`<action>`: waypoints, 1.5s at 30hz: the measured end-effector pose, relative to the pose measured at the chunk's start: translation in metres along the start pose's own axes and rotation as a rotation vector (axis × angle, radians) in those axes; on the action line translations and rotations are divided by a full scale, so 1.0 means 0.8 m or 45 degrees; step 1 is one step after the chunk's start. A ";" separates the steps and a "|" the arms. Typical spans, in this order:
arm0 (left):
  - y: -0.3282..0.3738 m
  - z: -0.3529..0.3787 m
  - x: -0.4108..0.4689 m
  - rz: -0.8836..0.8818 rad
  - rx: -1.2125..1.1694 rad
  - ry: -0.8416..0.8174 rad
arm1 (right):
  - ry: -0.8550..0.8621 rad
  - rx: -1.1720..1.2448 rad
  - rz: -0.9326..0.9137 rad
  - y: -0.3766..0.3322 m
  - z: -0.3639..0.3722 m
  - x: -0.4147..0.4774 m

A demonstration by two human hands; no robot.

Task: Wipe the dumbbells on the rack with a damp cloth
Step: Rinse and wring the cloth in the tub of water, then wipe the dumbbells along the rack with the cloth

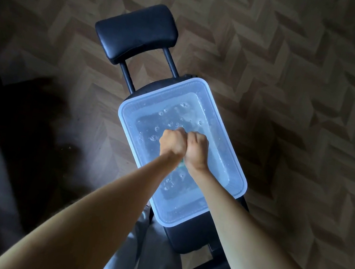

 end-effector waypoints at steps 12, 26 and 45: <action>0.023 -0.011 -0.025 0.103 -0.183 -0.026 | -0.038 0.213 0.339 0.002 -0.028 0.001; 0.101 -0.109 -0.147 -0.025 -0.254 -0.103 | -0.265 0.092 0.096 -0.131 -0.071 -0.092; 0.044 -0.599 -0.452 0.518 -1.071 0.735 | -0.860 -0.054 -0.824 -0.426 0.247 -0.474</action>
Point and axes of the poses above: each hand's wrist, its own x-axis towards the middle knuckle, its own z-axis out of the palm, y = z × x, the point moved 4 cm from there along x, towards the middle knuckle
